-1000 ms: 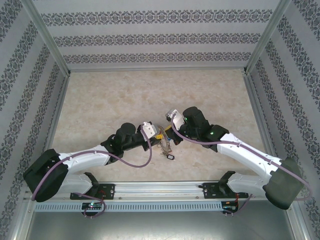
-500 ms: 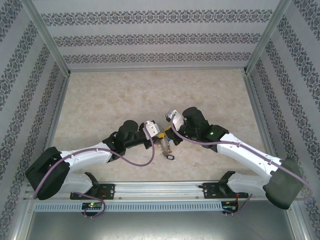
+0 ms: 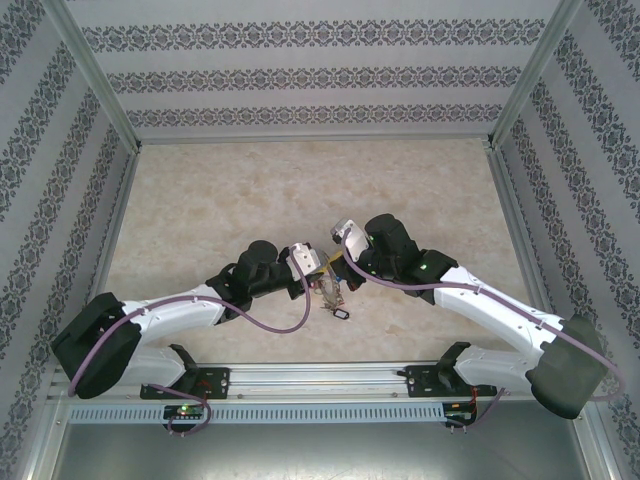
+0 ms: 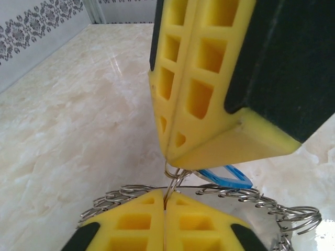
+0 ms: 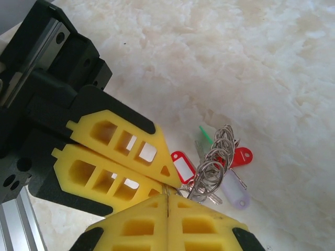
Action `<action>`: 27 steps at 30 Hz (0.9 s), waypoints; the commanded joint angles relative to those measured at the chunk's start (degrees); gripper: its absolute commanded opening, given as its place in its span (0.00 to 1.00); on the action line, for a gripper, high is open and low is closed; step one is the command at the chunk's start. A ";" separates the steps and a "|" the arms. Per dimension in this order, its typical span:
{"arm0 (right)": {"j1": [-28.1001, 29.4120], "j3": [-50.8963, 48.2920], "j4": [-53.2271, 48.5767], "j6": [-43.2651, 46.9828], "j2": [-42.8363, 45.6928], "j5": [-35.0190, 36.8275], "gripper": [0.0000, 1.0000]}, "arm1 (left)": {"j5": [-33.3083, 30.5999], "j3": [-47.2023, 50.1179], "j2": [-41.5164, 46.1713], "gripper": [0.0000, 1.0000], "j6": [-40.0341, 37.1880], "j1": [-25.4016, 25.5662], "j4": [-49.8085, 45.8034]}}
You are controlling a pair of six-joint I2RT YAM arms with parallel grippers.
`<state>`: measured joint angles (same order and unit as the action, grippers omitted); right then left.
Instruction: Put the keys on the keyring
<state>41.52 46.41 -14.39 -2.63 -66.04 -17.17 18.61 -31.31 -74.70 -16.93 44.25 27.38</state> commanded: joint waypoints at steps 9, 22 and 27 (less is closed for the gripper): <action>0.35 -1.83 1.39 -0.76 3.94 5.27 0.00 | -3.25 1.82 0.72 0.00 5.30 -0.13 9.14; 2.79 -0.29 -0.65 -4.99 4.44 11.61 0.00 | -1.03 3.73 3.19 0.00 7.26 -0.07 10.13; 2.80 1.18 -1.95 -6.68 3.55 11.13 0.00 | -0.30 5.04 3.12 0.00 8.05 0.00 11.79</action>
<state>44.14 45.50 -14.76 -7.07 -62.89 -8.34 18.17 -27.46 -72.75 -10.33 44.25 35.92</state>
